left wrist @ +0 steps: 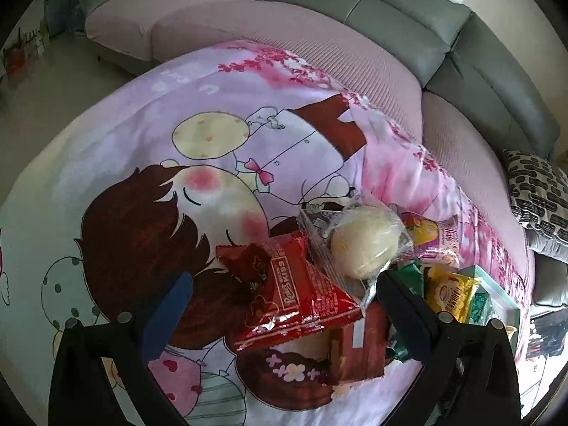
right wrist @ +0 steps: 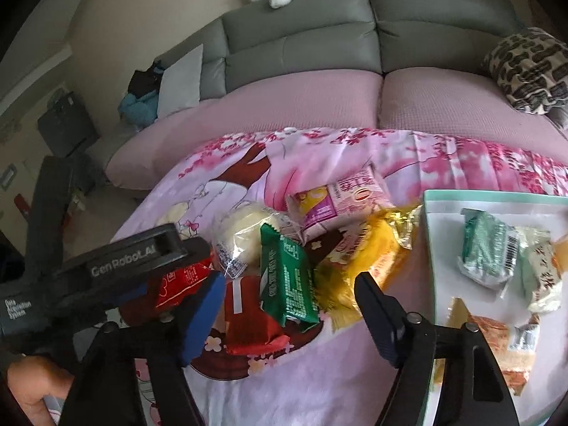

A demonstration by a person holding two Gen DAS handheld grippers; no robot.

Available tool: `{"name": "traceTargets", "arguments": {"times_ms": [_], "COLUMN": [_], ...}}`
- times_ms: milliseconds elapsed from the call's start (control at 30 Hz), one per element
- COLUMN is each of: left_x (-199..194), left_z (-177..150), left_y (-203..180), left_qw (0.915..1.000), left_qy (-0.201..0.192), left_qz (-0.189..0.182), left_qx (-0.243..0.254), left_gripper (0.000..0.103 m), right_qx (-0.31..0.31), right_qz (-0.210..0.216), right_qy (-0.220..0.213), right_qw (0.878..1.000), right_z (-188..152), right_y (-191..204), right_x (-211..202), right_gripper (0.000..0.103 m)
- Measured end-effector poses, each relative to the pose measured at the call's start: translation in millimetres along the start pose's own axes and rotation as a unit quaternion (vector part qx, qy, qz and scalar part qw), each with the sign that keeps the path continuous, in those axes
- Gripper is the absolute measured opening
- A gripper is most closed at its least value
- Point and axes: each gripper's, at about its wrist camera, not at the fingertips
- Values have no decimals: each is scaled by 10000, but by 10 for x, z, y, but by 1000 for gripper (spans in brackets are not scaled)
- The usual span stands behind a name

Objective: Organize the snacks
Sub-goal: 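Move the right tool to the green bean-biscuit pack while the left tool approaches the red packet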

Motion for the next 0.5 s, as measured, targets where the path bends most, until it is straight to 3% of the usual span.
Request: {"name": "traceTargets", "arguments": {"times_ms": [167, 300, 500], "left_x": [83, 126, 174], "left_z": [3, 15, 33], "left_y": [-26, -39, -12], "left_qw": [9998, 9996, 9993], "left_qy": [161, 273, 357], "left_qz": [76, 19, 57], "left_qx": [67, 79, 39], "left_gripper": [102, 93, 92], "right_qx": [-304, -454, -572], "right_qz": [-200, -155, -171], "right_qy": [84, 41, 353], "right_qw": [9993, 9988, 9976], "right_z": [-8, 31, -24], "right_y": [84, 132, 163], "right_x": [105, 97, 311], "right_gripper": [63, 55, 49]}}
Point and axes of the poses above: each gripper's, at about its wrist camera, not at the fingertips, and x roughly the way its jaws point, y to its left, z to its top, and after that the axes turned 11 degrees about z, right-handed
